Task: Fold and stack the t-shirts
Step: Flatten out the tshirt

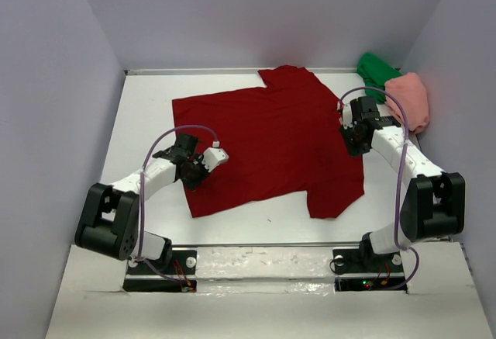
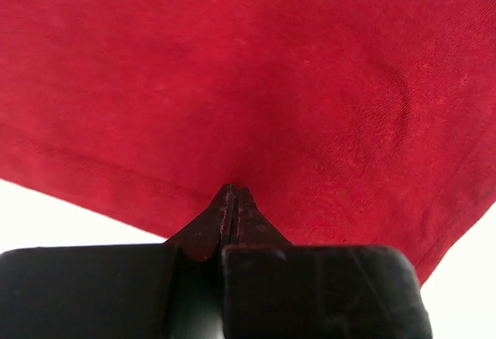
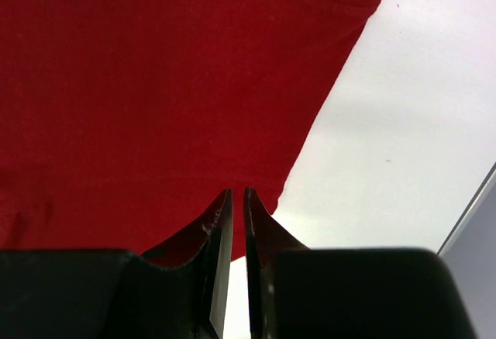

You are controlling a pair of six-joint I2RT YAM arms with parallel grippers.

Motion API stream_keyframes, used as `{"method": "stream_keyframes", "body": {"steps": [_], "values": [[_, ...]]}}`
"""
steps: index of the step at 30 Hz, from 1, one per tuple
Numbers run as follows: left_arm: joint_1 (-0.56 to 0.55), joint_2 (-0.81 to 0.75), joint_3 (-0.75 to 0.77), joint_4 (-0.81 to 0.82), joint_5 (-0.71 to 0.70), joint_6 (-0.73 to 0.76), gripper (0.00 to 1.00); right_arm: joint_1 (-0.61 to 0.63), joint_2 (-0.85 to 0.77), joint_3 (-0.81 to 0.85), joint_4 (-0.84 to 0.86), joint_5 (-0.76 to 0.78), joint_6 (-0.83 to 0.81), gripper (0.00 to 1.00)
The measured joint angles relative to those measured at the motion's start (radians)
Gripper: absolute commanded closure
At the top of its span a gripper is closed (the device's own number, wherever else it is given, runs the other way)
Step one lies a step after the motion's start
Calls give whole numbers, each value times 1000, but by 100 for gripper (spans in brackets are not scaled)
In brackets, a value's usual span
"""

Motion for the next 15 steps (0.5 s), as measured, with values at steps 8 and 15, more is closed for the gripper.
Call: {"method": "stream_keyframes", "body": {"steps": [8, 15], "values": [[-16, 47, 1, 8, -32, 8, 100, 0, 0, 0, 0, 0, -1, 85], [-21, 15, -39, 42, -106, 28, 100, 0, 14, 0, 0, -3, -1, 85]]}}
